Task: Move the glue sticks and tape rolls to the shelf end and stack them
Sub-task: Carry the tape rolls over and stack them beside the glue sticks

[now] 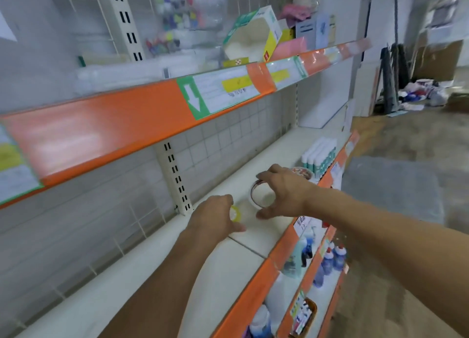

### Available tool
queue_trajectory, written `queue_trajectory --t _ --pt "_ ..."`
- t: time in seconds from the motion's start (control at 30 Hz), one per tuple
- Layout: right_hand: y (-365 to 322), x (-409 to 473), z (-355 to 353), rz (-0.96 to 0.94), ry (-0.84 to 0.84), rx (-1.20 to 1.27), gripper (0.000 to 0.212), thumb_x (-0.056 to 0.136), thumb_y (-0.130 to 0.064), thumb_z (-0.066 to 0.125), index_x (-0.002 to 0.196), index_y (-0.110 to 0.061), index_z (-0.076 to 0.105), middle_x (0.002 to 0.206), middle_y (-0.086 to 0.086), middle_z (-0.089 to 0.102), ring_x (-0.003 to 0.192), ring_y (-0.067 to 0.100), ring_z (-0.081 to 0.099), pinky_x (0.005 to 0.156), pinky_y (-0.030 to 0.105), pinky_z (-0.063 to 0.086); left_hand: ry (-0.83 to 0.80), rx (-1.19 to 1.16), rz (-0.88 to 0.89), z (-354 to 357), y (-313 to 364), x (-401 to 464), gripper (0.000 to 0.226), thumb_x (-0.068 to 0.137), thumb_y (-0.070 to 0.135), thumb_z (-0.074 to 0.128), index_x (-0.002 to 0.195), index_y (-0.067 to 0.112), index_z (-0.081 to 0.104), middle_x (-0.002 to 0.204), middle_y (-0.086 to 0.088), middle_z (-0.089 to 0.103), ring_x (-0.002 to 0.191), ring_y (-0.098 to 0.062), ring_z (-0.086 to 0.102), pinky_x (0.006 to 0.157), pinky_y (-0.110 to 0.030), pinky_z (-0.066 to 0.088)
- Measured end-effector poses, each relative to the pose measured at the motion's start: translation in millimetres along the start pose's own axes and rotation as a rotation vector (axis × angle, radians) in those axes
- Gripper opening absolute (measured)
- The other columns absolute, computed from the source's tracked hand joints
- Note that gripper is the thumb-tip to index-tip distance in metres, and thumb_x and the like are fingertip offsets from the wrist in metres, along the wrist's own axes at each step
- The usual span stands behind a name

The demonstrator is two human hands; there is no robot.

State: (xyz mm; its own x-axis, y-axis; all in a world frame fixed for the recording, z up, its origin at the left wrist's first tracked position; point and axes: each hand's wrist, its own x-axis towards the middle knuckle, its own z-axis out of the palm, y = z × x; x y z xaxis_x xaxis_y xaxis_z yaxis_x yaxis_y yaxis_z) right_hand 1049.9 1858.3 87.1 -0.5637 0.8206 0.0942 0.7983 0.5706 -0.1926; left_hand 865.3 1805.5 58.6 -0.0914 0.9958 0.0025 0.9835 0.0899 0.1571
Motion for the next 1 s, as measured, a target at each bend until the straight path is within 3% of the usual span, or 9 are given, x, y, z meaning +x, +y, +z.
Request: queue_trajectory --t 0.27,0.43,0.67,0.8,1.0 --pt "82.8 21.2 -17.6 0.066 0.01 0.058 0.103 0.069 -0.056 0.082 0.15 -0.014 0.035 0.138 0.007 0.042 0.128 0.028 0.043 0.106 0.041 0.042 0.001 -0.133 0.037 2.4 44.9 59.7 0.076 0.064 0.062 0.08 0.126 0.024 0.056 0.121 0.001 0.06 0.105 -0.019 0.058 0.085 -0.034 0.051" --pt "132.2 47.2 -28.1 0.007 -0.019 0.086 0.1 0.069 -0.053 0.083 0.149 -0.015 0.037 0.137 0.006 0.042 0.126 0.025 0.045 0.104 0.038 0.043 0.038 -0.167 0.036 -1.0 80.2 89.6 0.071 0.065 0.059 0.082 0.121 0.023 0.06 0.116 0.002 0.062 0.097 -0.015 0.055 0.081 -0.031 0.047" --pt "190.2 88.4 -28.5 -0.171 -0.174 0.178 0.104 0.068 -0.051 0.086 0.152 -0.02 0.034 0.141 0.001 0.037 0.133 0.019 0.037 0.104 0.028 0.037 0.05 -0.187 -0.12 5.6 122.4 105.9 0.067 0.064 0.057 0.083 0.118 0.023 0.061 0.115 0.003 0.062 0.095 -0.016 0.057 0.067 -0.027 0.043" --pt "207.8 102.3 -21.5 -0.273 -0.239 0.198 0.103 0.069 -0.052 0.085 0.152 -0.022 0.032 0.144 -0.001 0.034 0.136 0.017 0.034 0.107 0.03 0.036 0.06 -0.18 -0.23 12.7 138.4 108.7 0.068 0.064 0.058 0.083 0.117 0.022 0.061 0.114 -0.001 0.062 0.101 -0.02 0.058 0.084 -0.035 0.05" --pt "216.1 113.0 -16.3 -0.393 -0.28 0.234 0.1 0.07 -0.054 0.083 0.151 -0.02 0.034 0.142 -0.001 0.036 0.131 0.017 0.04 0.106 0.034 0.04 0.05 -0.173 -0.367 19.1 153.6 105.9 0.071 0.064 0.057 0.083 0.119 0.02 0.061 0.114 -0.003 0.061 0.1 -0.022 0.059 0.078 -0.032 0.05"
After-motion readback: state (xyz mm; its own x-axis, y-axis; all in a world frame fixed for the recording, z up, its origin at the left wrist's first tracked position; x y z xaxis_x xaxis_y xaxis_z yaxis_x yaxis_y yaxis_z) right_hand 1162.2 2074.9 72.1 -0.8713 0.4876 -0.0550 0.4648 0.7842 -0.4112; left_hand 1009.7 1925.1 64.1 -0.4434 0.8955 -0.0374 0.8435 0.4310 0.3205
